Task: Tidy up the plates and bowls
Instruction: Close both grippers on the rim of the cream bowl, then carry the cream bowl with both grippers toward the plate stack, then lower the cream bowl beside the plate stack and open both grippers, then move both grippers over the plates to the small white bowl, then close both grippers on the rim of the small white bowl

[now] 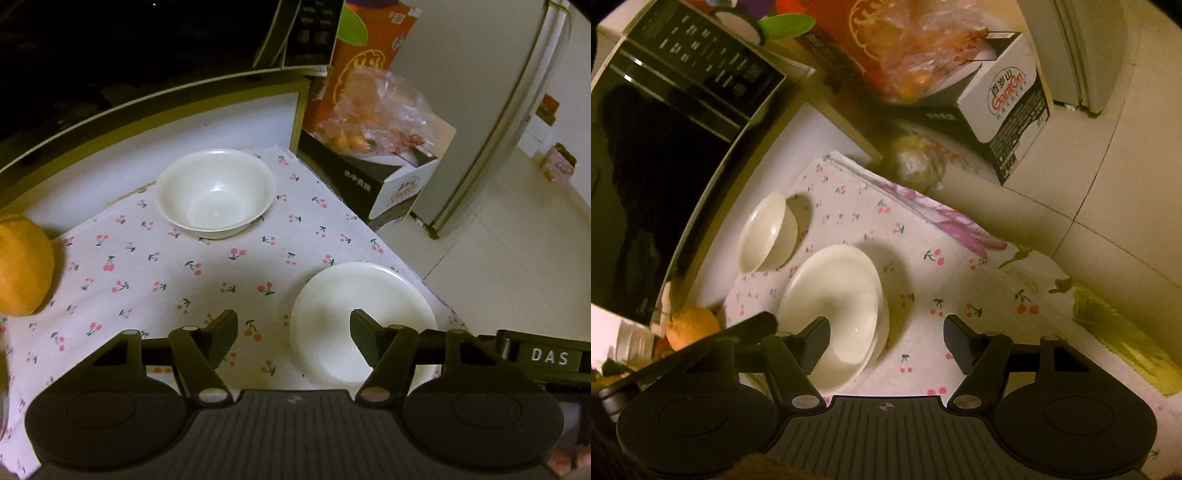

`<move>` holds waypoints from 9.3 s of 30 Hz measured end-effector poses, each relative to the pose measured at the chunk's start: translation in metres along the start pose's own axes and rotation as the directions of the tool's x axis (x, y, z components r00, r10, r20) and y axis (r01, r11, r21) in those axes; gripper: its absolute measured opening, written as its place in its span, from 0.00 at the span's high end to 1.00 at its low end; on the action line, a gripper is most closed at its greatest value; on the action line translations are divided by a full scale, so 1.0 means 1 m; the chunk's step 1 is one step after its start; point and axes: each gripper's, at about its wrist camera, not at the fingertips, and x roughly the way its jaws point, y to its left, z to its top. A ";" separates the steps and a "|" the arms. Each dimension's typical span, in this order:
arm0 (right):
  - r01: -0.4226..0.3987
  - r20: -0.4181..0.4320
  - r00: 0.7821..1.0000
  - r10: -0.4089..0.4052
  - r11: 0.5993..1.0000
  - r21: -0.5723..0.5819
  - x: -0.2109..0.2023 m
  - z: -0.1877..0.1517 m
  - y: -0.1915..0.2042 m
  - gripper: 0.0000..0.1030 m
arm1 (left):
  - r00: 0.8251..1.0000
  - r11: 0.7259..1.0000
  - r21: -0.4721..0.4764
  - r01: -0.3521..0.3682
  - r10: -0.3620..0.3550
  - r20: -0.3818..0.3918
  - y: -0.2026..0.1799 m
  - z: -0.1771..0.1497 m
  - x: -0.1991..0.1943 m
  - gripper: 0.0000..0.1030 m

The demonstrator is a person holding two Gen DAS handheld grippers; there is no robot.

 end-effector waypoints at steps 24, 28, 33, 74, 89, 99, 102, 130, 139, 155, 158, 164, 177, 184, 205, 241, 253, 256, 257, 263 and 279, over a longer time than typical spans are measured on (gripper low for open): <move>-0.061 -0.008 0.998 0.061 0.998 0.021 0.016 -0.006 -0.001 0.87 | 0.998 1.000 -0.002 0.031 -0.031 -0.054 0.005 0.001 0.021 0.85; -0.065 -0.002 0.998 0.065 0.998 0.009 0.012 -0.006 0.001 0.87 | 0.999 1.000 -0.006 0.028 -0.028 -0.038 0.004 0.001 0.018 0.85; -0.067 -0.002 0.998 0.066 0.998 -0.015 0.007 -0.004 0.006 0.87 | 1.000 1.000 -0.001 0.019 -0.019 -0.019 0.001 0.002 0.010 0.86; -0.209 -0.150 0.973 0.175 0.945 -0.251 -0.088 -0.028 0.055 0.86 | 0.992 0.975 -0.203 -0.087 0.104 0.073 -0.014 -0.076 -0.111 0.85; -0.250 -0.249 0.954 0.168 0.904 -0.346 -0.097 -0.061 0.060 0.86 | 0.992 0.934 -0.354 -0.042 0.080 0.093 -0.005 -0.139 -0.135 0.85; -0.226 -0.292 0.950 0.111 0.890 -0.397 -0.095 -0.076 0.060 0.86 | 0.996 0.920 -0.392 -0.004 0.037 0.077 -0.004 -0.163 -0.137 0.85; -0.217 -0.302 0.949 0.094 0.888 -0.406 -0.095 -0.079 0.057 0.85 | 0.997 0.921 -0.389 0.017 0.013 0.074 -0.005 -0.167 -0.141 0.85; -0.157 -0.329 0.940 -0.091 0.740 -0.653 -0.085 -0.129 0.068 0.84 | 0.996 0.958 -0.273 -0.088 0.089 -0.010 -0.017 -0.188 -0.137 0.85; -0.144 -0.330 0.936 -0.121 0.724 -0.675 -0.083 -0.130 0.067 0.83 | 0.996 0.960 -0.266 -0.084 0.076 -0.040 -0.019 -0.191 -0.131 0.84; -0.116 -0.306 0.941 -0.142 0.716 -0.688 -0.084 -0.123 0.065 0.83 | 0.996 0.961 -0.265 -0.081 0.066 -0.064 -0.019 -0.191 -0.125 0.79; -0.114 -0.310 0.940 -0.141 0.728 -0.676 -0.084 -0.121 0.063 0.75 | 0.995 0.962 -0.261 -0.083 0.067 -0.067 -0.019 -0.191 -0.125 0.76; -0.111 -0.310 0.941 -0.138 0.740 -0.664 -0.085 -0.118 0.063 0.61 | 0.996 0.961 -0.264 -0.077 0.061 -0.071 -0.019 -0.190 -0.124 0.71; -0.101 -0.302 0.945 -0.126 0.766 -0.635 -0.084 -0.109 0.062 0.30 | 0.996 0.964 -0.256 -0.079 0.065 -0.061 -0.022 -0.185 -0.132 0.20; -0.066 -0.281 0.950 -0.139 0.789 -0.610 -0.080 -0.094 0.059 0.23 | 0.996 0.955 -0.285 -0.084 0.071 -0.055 -0.014 -0.175 -0.137 0.03; -0.086 -0.307 0.949 -0.066 0.886 -0.456 -0.039 -0.005 0.103 0.17 | 0.980 0.935 -0.295 -0.199 0.194 -0.047 0.031 -0.077 -0.134 0.01; -0.160 -0.194 0.975 0.108 0.947 -0.277 0.126 0.106 0.116 0.17 | 0.993 0.930 -0.362 -0.069 0.100 0.068 0.102 0.049 0.027 0.27; -0.111 -0.147 0.986 0.076 0.962 -0.250 0.149 0.109 0.110 0.67 | 0.993 0.926 -0.374 -0.051 0.087 0.079 0.106 0.061 0.045 0.68; -0.104 -0.147 0.987 0.068 0.961 -0.257 0.153 0.107 0.109 0.73 | 0.992 0.932 -0.357 -0.063 0.097 0.079 0.103 0.061 0.048 0.72; -0.103 -0.147 0.987 0.066 0.960 -0.261 0.154 0.107 0.110 0.75 | 0.992 0.934 -0.352 -0.065 0.099 0.077 0.102 0.061 0.049 0.73; -0.094 -0.149 0.987 0.054 0.957 -0.273 0.157 0.100 0.112 0.89 | 0.987 0.939 -0.327 -0.107 0.139 0.076 0.097 0.060 0.054 0.87; -0.076 -0.119 0.992 0.042 0.952 -0.297 0.131 0.093 0.130 0.94 | 0.982 0.946 -0.292 -0.139 0.170 0.083 0.087 0.064 0.037 0.89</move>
